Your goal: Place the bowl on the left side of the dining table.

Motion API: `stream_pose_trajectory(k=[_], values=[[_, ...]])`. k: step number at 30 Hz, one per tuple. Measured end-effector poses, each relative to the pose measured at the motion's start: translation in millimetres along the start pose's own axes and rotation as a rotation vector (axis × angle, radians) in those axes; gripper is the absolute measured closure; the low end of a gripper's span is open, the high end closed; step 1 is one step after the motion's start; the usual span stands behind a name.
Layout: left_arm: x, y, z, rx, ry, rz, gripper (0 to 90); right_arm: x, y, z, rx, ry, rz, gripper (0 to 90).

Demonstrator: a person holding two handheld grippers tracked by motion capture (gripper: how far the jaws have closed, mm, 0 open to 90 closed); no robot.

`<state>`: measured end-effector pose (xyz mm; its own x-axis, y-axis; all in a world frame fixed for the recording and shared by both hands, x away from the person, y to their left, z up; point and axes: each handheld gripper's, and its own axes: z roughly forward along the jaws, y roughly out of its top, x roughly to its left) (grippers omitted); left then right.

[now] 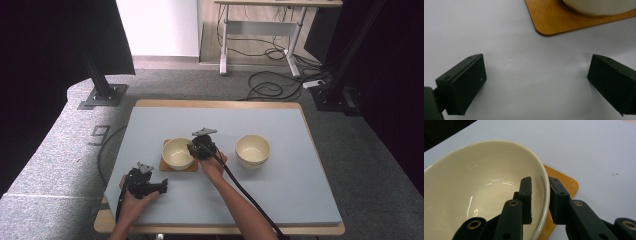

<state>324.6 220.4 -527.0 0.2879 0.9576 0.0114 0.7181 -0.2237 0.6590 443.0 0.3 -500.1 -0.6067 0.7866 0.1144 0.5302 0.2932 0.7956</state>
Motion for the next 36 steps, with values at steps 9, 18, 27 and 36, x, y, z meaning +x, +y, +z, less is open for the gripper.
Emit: stream_pose_trajectory(k=[9,18,27,36], values=[[0.0,-0.1,0.0,-0.001,0.000,0.000,2.0,-3.9,3.8,-9.7,-0.035,0.025,-0.023,46.7],[0.1,0.0,-0.2,0.001,-0.001,0.000,2.0,-2.0,6.5,-21.9,-0.053,-0.001,-0.081,33.0],[0.1,0.0,-0.1,0.001,0.000,0.001,2.0,-0.8,0.0,-32.8,-0.049,0.013,-0.094,30.8],[0.2,0.1,-0.2,0.003,0.000,0.002,2.0,0.2,0.5,-48.1,-0.058,0.024,-0.117,28.9]])
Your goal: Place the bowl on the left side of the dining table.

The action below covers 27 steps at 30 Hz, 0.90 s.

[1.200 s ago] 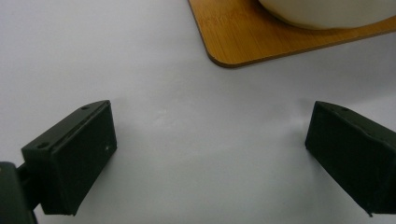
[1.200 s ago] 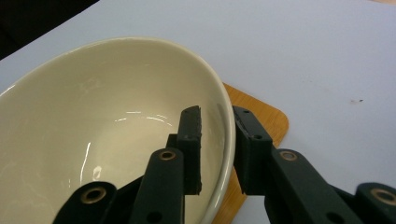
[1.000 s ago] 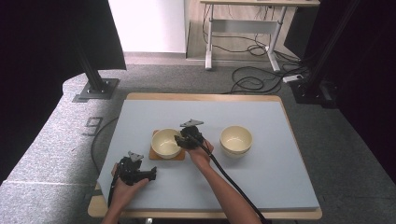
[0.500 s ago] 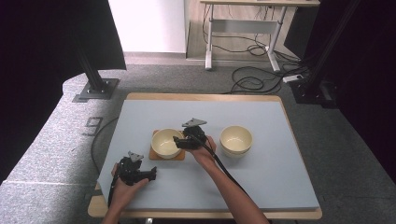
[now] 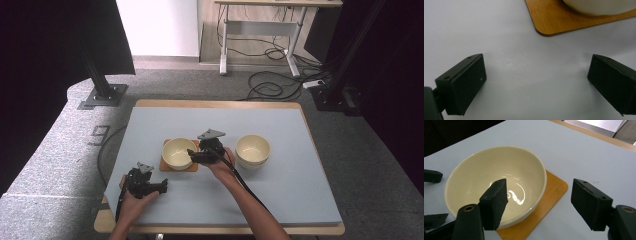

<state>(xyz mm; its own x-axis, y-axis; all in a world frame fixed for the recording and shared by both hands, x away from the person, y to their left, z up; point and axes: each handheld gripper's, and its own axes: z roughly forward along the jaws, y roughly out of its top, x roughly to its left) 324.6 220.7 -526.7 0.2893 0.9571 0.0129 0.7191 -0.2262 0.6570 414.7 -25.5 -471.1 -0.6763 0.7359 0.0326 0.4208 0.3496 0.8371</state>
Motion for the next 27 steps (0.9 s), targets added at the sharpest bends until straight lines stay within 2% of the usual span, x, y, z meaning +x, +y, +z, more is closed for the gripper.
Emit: stream_pose_trajectory(k=[5,8,20,27], values=[[0.1,0.1,0.0,0.001,-0.001,0.000,1.9,-3.7,-1.5,-5.3,-0.009,0.006,0.012,28.0],[0.0,0.1,0.1,0.000,0.000,-0.001,2.0,-5.9,-2.7,-11.5,-0.014,-0.002,0.002,27.8],[0.1,0.2,0.0,0.001,-0.001,0.000,1.9,-19.7,-10.1,-53.5,-0.046,-0.012,-0.026,27.8],[0.0,0.2,0.1,0.001,0.000,-0.001,1.9,-31.1,-20.3,-77.1,-0.059,-0.022,-0.020,27.8]])
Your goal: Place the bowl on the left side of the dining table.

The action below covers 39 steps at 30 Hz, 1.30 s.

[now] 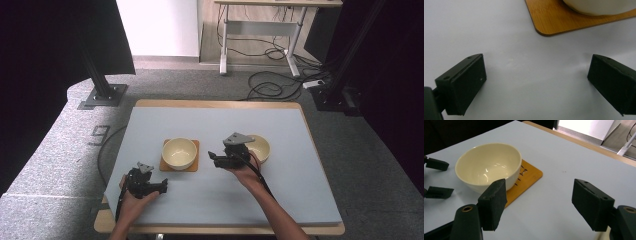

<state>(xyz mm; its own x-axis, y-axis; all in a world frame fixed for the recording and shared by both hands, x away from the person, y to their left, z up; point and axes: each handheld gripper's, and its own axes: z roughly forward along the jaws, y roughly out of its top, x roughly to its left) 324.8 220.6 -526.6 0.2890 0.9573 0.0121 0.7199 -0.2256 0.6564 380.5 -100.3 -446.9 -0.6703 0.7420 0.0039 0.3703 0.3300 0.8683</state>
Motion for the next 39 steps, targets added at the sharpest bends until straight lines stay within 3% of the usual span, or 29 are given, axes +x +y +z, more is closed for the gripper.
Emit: stream_pose_trajectory(k=[13,24,39], values=[[-0.1,0.0,0.0,0.000,0.000,0.000,1.9,-20.7,-20.0,-38.6,-0.041,-0.035,0.008,27.8],[-0.1,0.1,0.1,0.000,0.000,-0.001,1.9,-44.6,-50.4,-75.5,-0.058,-0.083,0.037,27.8],[-0.1,0.1,0.1,0.000,-0.001,-0.001,1.9,-63.0,-82.3,-107.2,-0.067,-0.123,0.055,27.7]])
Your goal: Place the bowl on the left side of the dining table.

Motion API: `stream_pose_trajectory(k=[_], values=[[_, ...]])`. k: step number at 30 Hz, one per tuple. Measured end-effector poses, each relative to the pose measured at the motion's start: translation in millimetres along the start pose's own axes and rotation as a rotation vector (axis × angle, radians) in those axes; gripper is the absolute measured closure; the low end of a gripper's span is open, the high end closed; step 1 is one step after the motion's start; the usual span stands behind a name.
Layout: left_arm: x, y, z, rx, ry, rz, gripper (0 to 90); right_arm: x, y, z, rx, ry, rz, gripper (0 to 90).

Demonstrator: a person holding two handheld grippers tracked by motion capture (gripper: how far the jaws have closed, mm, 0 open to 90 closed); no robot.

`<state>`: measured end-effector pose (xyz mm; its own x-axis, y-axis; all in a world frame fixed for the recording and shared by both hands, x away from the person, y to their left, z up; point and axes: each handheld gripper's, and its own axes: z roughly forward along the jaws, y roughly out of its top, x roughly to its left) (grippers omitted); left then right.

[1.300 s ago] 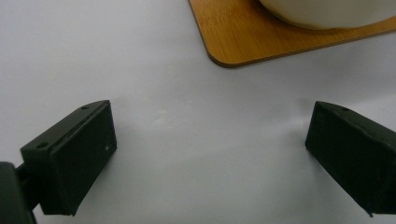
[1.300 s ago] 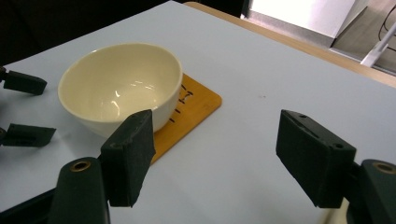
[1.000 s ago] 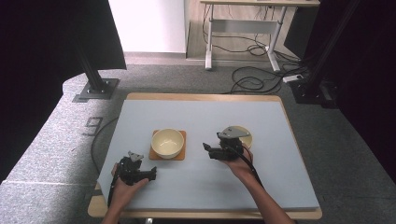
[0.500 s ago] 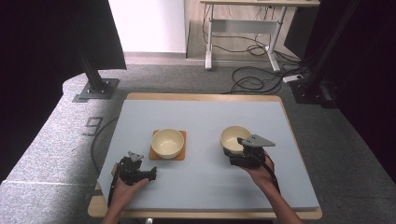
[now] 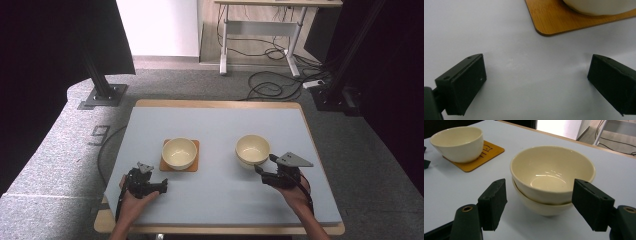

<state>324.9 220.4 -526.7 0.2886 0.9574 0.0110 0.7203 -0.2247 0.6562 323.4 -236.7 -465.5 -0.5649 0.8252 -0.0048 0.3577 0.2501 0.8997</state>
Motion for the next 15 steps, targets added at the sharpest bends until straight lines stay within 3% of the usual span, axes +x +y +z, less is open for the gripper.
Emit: stream_pose_trajectory(k=[15], values=[[0.0,0.1,-0.1,0.001,0.001,0.000,1.9,-14.0,-21.2,-11.2,0.001,-0.025,0.026,26.7]])
